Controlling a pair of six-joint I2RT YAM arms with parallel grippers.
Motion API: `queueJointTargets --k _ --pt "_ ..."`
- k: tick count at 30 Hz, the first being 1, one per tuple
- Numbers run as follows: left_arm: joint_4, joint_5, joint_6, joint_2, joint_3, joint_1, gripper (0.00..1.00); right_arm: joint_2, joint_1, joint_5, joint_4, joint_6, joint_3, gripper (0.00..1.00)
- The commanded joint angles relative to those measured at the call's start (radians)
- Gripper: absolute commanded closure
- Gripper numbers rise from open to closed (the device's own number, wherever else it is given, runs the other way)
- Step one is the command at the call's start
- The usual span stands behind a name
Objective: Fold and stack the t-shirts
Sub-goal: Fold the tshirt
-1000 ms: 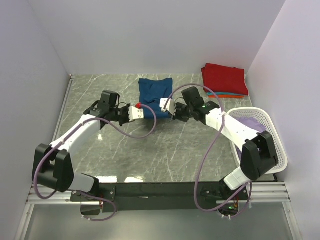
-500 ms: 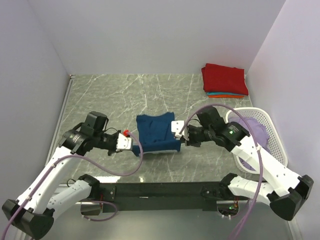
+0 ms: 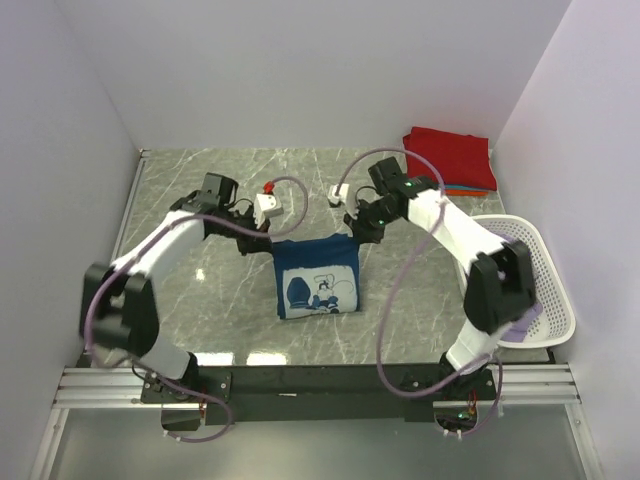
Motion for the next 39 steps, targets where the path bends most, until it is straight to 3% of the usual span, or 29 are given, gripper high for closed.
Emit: queueJointTargets --k 1,6,11,17,25,26,27,29,30,32,34,39 --pt "0.127 -0.032 -0.125 0.153 0.083 0.046 0.99 0.136 -0.022 0.015 0.02 0.021 0.102 1.0" --pt "0.16 -0.107 -0.215 0.39 0.198 0.083 0.99 0.36 -0.025 0.011 -0.032 0.132 0.296 1.0" --pt "0.111 -0.101 -0.245 0.469 0.222 0.087 0.99 0.488 -0.028 0.012 -0.057 0.216 0.348 1.0" --pt "0.111 -0.084 -0.283 0.391 0.103 0.068 0.99 0.444 -0.018 -0.03 -0.032 0.291 0.204 1.0" --pt "0.085 -0.054 -0.281 0.118 -0.172 0.0 0.99 0.244 0.03 -0.1 0.028 0.304 -0.038 1.0" --pt "0.091 -0.057 -0.283 0.092 -0.193 0.001 0.98 0.221 0.033 -0.117 0.025 0.299 -0.078 0.96" --pt "0.096 -0.075 -0.28 0.042 -0.215 0.001 0.88 0.18 0.033 -0.13 0.008 0.298 -0.097 0.91" --pt "0.085 -0.064 -0.248 -0.002 -0.224 0.009 0.77 0.14 0.03 -0.171 -0.012 0.295 -0.127 0.72" --pt "0.078 -0.045 -0.199 -0.041 -0.222 0.011 0.66 0.109 0.027 -0.179 -0.044 0.288 -0.129 0.66" --pt "0.078 -0.02 -0.142 -0.085 -0.213 0.005 0.57 0.091 0.013 -0.206 -0.077 0.287 -0.109 0.54" --pt "0.104 -0.006 -0.12 -0.131 -0.209 -0.024 0.49 0.088 -0.028 -0.237 -0.107 0.296 -0.063 0.54" --pt "0.133 -0.038 -0.025 -0.065 -0.126 -0.141 0.45 0.216 -0.111 -0.364 -0.109 0.423 0.087 0.6"
